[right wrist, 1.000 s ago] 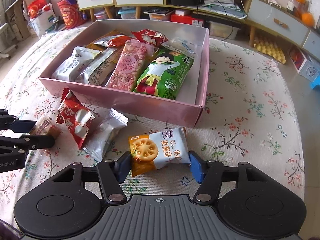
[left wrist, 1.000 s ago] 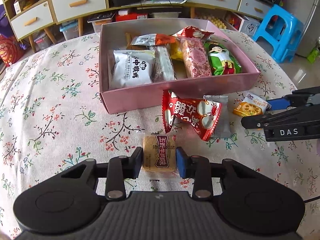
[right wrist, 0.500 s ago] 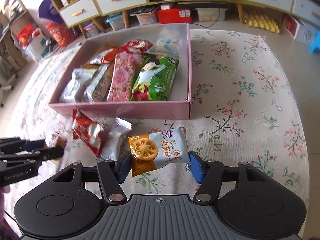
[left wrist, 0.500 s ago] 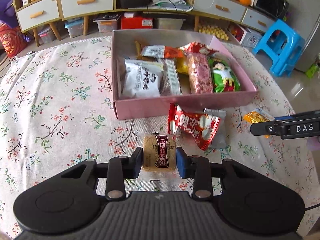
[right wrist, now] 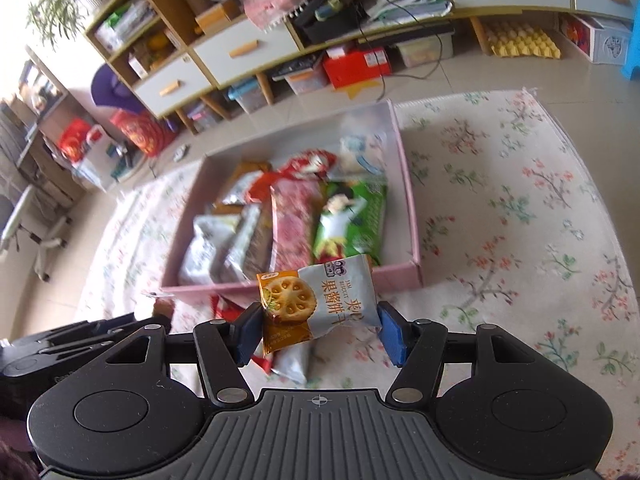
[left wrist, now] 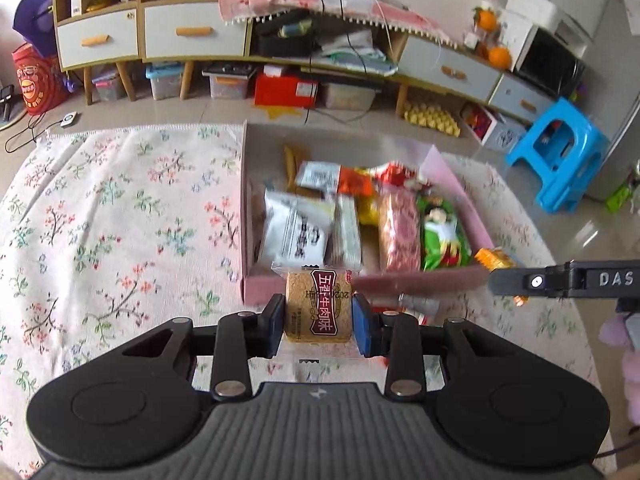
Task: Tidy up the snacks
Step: 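Drop the cake packet into the box with the left tool while the right tool drops the lotus-chip packet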
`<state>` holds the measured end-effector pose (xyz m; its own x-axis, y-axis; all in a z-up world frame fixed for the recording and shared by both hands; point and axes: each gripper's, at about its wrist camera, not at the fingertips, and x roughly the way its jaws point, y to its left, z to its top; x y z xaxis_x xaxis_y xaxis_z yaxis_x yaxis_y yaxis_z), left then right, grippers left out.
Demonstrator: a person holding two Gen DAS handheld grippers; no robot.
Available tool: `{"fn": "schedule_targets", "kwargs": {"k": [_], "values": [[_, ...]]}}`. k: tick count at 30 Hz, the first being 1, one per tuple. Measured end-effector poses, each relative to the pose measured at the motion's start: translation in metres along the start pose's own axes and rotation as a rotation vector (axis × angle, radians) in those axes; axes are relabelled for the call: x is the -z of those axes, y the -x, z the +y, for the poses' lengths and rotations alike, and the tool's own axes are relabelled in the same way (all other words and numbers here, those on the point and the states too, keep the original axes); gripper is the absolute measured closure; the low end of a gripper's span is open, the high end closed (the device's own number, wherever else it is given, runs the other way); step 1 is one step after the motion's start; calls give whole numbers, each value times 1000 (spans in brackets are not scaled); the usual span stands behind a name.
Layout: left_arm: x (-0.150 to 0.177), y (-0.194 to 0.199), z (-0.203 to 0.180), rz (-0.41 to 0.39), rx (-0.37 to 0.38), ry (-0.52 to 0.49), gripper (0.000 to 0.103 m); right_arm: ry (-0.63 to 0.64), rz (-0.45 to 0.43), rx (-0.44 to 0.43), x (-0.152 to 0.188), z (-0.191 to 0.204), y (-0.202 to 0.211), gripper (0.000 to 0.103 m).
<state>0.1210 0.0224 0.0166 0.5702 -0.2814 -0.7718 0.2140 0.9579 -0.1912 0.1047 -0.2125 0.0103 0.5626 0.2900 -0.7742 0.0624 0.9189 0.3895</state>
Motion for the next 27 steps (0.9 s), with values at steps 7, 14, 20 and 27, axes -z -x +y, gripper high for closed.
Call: {"fn": "schedule_targets", "kwargs": {"k": [7, 14, 20, 27], "values": [[-13, -9, -1, -32, -7, 29, 71, -20, -8, -37, -6, 11, -17, 43], [-29, -25, 0, -48, -40, -12, 71, -67, 1, -118, -12, 16, -37, 42], [-49, -43, 6, -59, -58, 17, 71, -93, 16, -135, -15, 18, -51, 41], [-64, -58, 8, -76, -72, 33, 71, -114, 14, -141, -19, 22, -60, 41]]}}
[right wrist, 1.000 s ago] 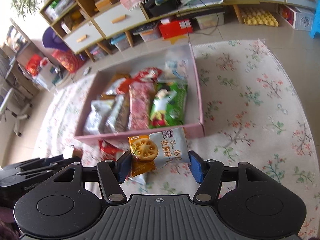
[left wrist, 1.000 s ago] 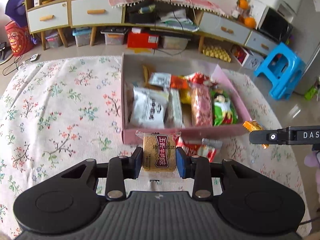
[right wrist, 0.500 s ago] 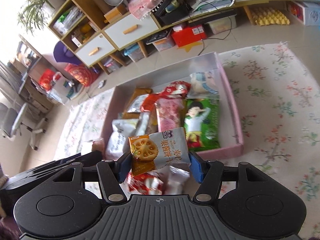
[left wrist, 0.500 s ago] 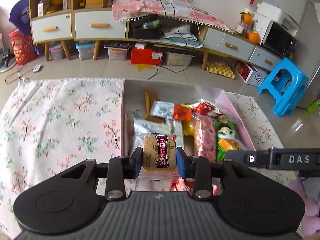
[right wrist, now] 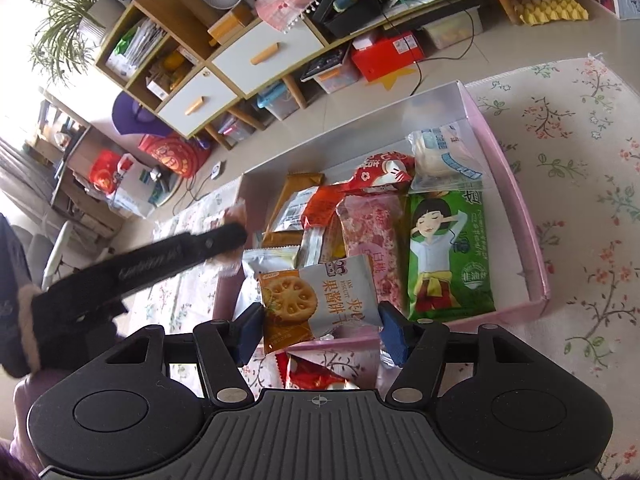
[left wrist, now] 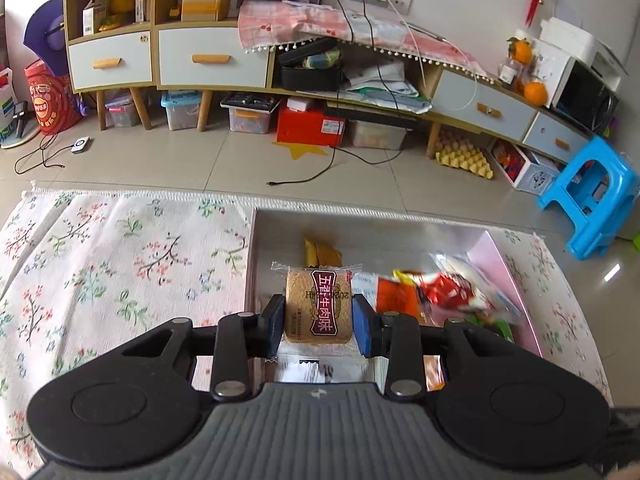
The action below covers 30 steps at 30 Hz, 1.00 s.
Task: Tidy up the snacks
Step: 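Drop the cake packet into the box with the left tool while the right tool drops the lotus-chip packet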
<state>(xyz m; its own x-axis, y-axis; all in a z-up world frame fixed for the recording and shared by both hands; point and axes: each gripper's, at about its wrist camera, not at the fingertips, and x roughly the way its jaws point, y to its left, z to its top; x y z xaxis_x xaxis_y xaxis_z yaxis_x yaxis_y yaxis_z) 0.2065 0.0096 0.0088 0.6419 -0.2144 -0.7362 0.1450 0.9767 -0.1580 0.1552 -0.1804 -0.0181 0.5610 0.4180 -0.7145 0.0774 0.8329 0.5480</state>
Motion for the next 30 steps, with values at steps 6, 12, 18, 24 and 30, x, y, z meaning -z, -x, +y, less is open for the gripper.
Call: {"fn": "schedule_targets", "kwargs": {"k": [6, 12, 18, 24, 30], "values": [[-3, -9, -2, -3, -27, -19, 71, 4, -5, 12, -2, 1, -6, 41], [-4, -13, 0, -21, -41, -28, 66, 6, -13, 25, -3, -1, -8, 36], [-7, -11, 0, -26, -44, -41, 52, -12, -19, 25, -5, -2, -6, 28], [-9, -8, -2, -29, -49, -58, 43, -10, -27, 13, -7, 0, -3, 23], [-6, -3, -2, -23, -54, -65, 36, -21, -36, 8, -8, 2, 3, 17]]}}
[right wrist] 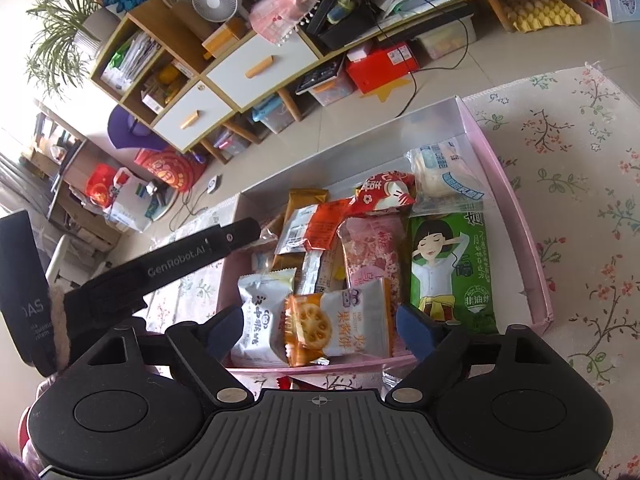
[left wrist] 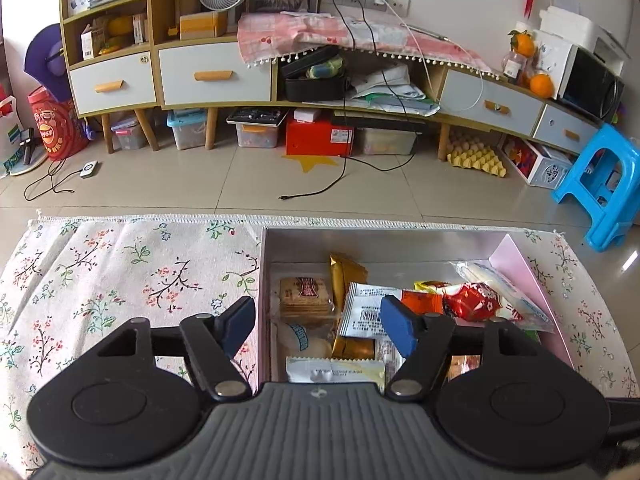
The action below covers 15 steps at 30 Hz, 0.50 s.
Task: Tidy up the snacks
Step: 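Drop the cake packet into the box with the left tool while the right tool drops the lotus-chip packet, then grasp the red candy with the left tool while the right tool grasps the silver candy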
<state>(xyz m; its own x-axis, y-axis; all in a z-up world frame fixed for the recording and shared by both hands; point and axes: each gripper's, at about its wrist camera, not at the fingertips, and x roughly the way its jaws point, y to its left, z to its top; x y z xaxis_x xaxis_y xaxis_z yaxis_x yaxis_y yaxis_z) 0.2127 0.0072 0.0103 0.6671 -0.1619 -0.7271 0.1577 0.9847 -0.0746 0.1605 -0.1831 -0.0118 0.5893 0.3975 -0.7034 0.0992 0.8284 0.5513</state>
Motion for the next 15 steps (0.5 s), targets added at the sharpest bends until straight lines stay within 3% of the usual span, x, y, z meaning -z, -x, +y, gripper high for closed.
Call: {"fn": "schedule_targets", "kwargs": {"k": [9, 15], "values": [[12, 17, 1, 21, 20, -8, 25, 45, -13, 31, 4, 3, 16, 17], [27, 36, 2, 36, 34, -25, 12, 83, -23, 60, 10, 1, 32, 13]]}}
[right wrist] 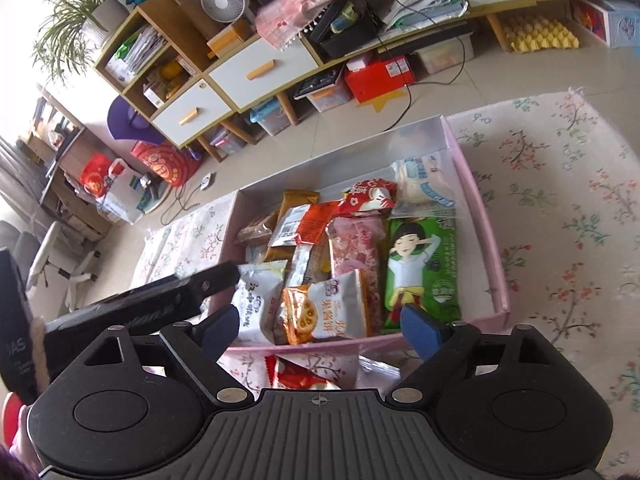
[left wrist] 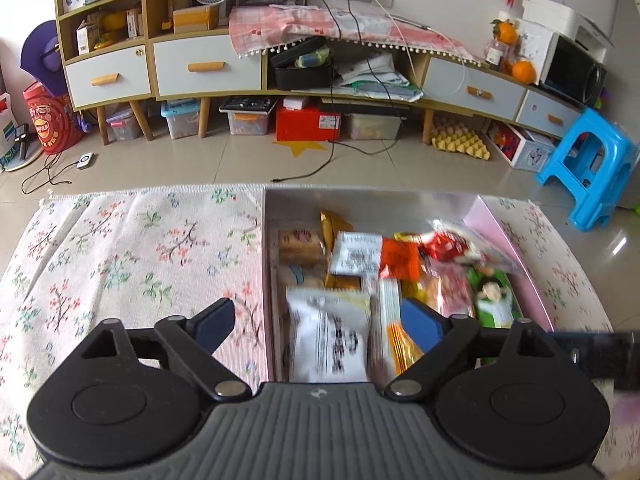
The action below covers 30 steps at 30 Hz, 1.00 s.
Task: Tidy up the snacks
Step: 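Grasp the red candy with the left tool while the right tool grasps the silver candy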
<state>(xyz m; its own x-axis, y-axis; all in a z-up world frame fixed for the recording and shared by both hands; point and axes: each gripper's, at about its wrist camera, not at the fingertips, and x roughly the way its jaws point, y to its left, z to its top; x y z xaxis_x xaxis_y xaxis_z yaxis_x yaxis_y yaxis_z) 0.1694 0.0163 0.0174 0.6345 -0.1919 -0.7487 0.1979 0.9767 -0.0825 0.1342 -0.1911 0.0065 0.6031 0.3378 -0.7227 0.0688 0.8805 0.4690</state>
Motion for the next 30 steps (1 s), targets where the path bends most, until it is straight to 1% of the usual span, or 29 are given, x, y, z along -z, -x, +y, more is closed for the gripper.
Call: {"fn": "schedule_targets", "kwargs": {"k": [5, 8, 12, 17, 21, 23, 25, 26, 30], "values": [[12, 9, -4, 46, -16, -10, 9, 22, 0, 38, 6, -4, 10, 13], [22, 16, -7, 68, -14, 13, 7, 33, 6, 63, 10, -6, 14, 13], [31, 21, -8, 97, -7, 81, 6, 37, 12, 91, 15, -11, 18, 13], [40, 16, -14, 130, 7, 183, 7, 22, 32, 135, 20, -18, 17, 13], [42, 8, -21, 140, 8, 270, 12, 22, 54, 190, 23, -22, 10, 13], [43, 3, -22, 146, 16, 328, 17, 7, 64, 206, 23, -25, 7, 13], [44, -2, -25, 158, 25, 382, 26, -16, 71, 216, 22, -29, 4, 13], [45, -5, -26, 162, 25, 405, 28, -23, 74, 219, 22, -30, 3, 13], [50, -14, -33, 168, -3, 459, 40, -23, 85, 230, 22, -33, -3, 13]]}}
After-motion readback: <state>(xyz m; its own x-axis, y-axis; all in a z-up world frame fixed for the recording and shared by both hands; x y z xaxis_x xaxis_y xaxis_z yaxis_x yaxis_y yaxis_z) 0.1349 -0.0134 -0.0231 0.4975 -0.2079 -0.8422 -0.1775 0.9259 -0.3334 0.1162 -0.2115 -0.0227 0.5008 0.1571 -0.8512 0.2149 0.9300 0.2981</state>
